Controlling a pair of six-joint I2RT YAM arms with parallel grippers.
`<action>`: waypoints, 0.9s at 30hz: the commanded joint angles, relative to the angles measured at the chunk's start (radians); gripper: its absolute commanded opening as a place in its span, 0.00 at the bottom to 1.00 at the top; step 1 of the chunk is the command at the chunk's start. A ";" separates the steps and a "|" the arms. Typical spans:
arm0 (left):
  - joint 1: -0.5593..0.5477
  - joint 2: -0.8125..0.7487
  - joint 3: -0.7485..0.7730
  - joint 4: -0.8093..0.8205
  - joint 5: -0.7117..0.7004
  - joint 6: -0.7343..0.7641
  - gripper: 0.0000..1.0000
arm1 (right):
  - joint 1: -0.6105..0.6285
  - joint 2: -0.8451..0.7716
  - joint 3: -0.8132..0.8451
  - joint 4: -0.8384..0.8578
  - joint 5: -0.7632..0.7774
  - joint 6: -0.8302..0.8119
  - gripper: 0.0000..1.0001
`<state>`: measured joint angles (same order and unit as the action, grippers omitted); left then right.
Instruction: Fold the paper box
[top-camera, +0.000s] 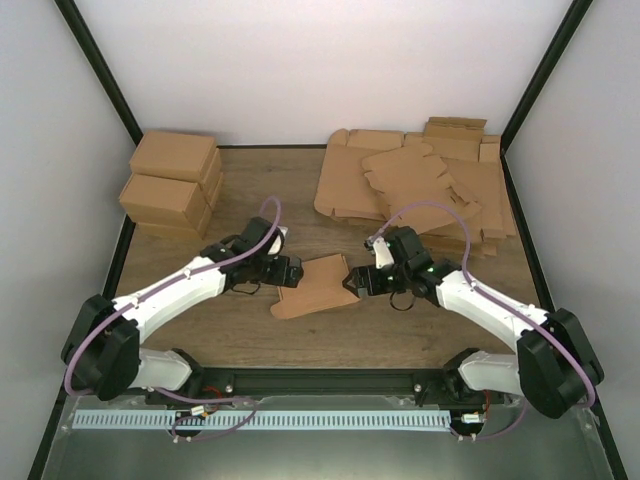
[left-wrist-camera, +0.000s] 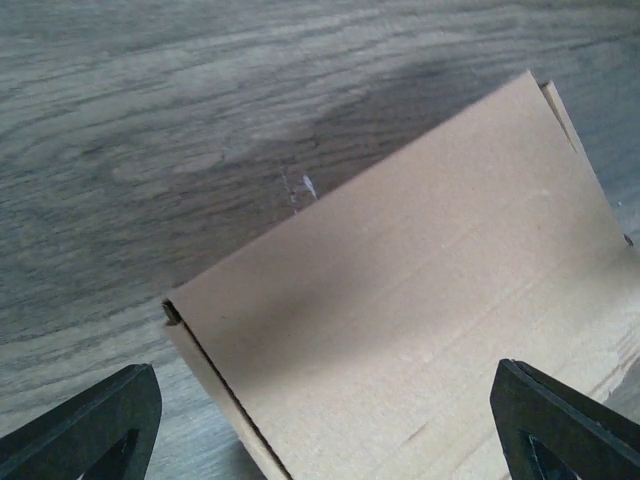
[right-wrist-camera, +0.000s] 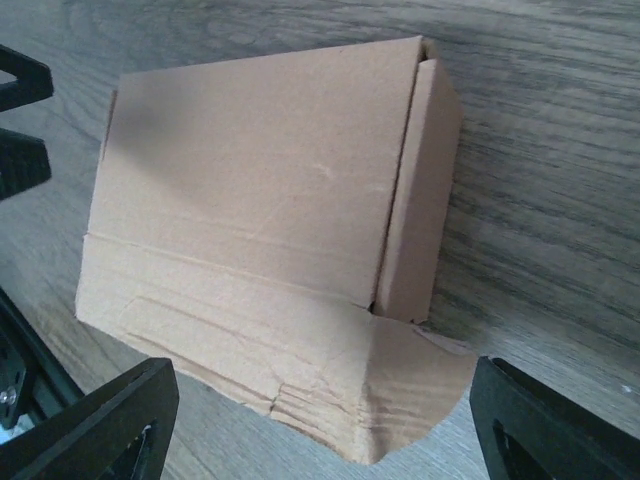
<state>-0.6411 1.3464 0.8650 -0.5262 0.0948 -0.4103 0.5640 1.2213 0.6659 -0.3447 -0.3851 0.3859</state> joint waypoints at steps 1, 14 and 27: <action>-0.025 0.009 0.009 -0.022 -0.028 0.038 0.93 | -0.004 0.010 0.013 0.014 -0.067 -0.011 0.83; 0.065 0.254 0.203 0.055 0.093 0.047 0.85 | 0.030 -0.207 -0.264 0.183 -0.273 0.285 0.49; 0.143 0.397 0.258 0.141 0.275 0.020 0.83 | 0.061 -0.010 -0.534 0.807 -0.264 0.626 0.01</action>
<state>-0.5152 1.7100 1.0973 -0.4461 0.2768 -0.3862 0.6254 1.1263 0.1516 0.1780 -0.6590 0.8711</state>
